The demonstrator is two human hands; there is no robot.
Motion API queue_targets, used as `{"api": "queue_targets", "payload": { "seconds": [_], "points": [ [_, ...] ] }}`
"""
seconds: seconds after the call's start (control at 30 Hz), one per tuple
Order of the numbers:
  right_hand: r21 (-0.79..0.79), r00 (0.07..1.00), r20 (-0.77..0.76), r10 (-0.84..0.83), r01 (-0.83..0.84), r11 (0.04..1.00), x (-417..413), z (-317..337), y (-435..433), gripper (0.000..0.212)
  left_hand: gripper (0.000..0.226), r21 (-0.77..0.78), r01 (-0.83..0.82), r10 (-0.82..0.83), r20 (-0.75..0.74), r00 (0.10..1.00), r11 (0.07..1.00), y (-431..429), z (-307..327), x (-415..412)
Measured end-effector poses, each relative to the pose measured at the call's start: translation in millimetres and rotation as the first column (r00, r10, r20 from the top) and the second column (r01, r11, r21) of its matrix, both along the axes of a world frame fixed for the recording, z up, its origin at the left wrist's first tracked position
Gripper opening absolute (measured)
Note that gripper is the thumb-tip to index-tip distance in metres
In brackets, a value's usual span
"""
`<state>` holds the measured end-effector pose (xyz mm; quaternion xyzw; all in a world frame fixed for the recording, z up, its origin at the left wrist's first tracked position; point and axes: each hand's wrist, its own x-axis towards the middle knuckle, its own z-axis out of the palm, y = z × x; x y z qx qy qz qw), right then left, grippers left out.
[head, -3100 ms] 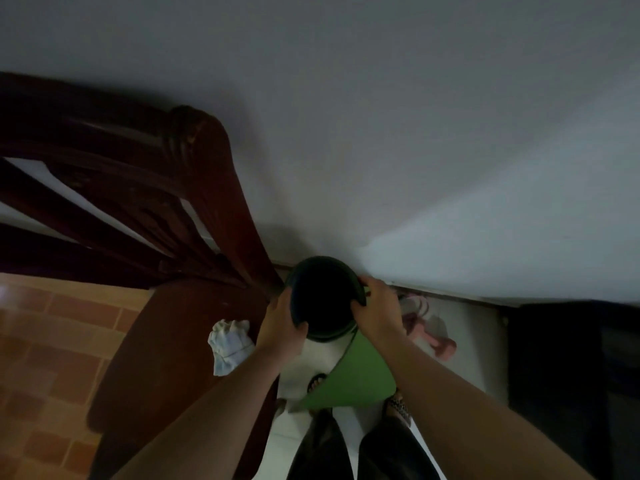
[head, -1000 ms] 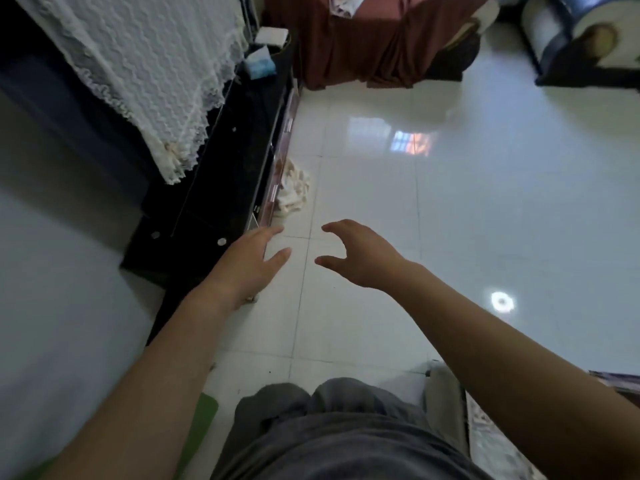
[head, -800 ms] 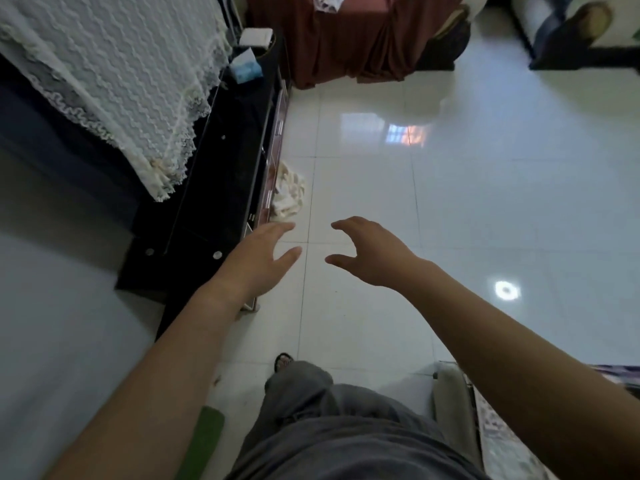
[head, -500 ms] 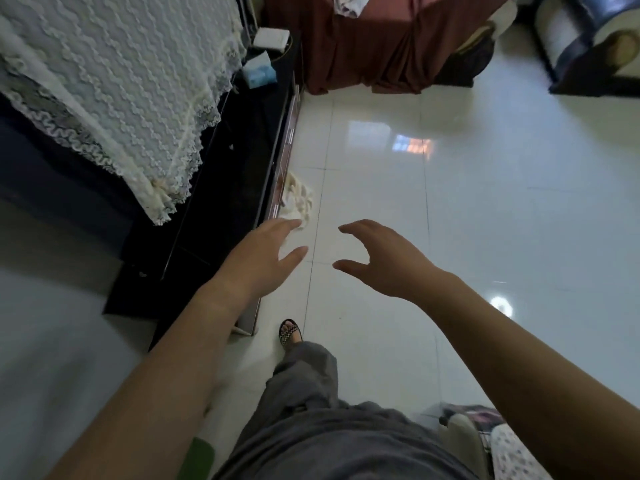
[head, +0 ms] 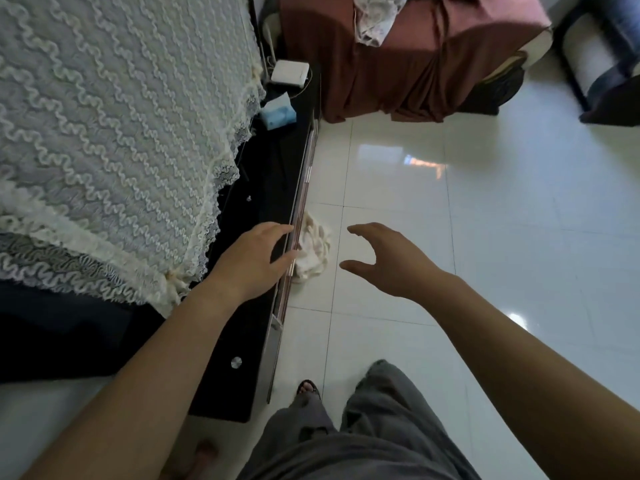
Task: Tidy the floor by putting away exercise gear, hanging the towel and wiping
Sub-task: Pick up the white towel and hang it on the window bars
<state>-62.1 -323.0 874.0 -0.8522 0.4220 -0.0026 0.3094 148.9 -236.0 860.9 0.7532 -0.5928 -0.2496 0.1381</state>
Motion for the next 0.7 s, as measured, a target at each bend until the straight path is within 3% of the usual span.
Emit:
{"api": "queue_targets", "payload": {
  "seconds": [0.2, 0.5, 0.7],
  "points": [
    [0.027, 1.0, 0.003, -0.007, 0.007, 1.0, 15, -29, -98, 0.066, 0.048, 0.024, -0.02, 0.02, 0.001, 1.0, 0.999, -95, -28, 20],
    [0.138, 0.994, 0.006, 0.111, -0.111, 0.984, 58, -85, -269, 0.065, 0.046, 0.113, -0.106, 0.106, 0.011, 0.994, 0.988, -256, -75, 35],
    [0.182, 0.986, -0.018, 0.163, -0.157, 0.971, 84, -158, -335, 0.063, 0.045, 0.175, -0.109, 0.104, 0.037, 0.994, 0.979, -327, -140, 61]
  ]
}}
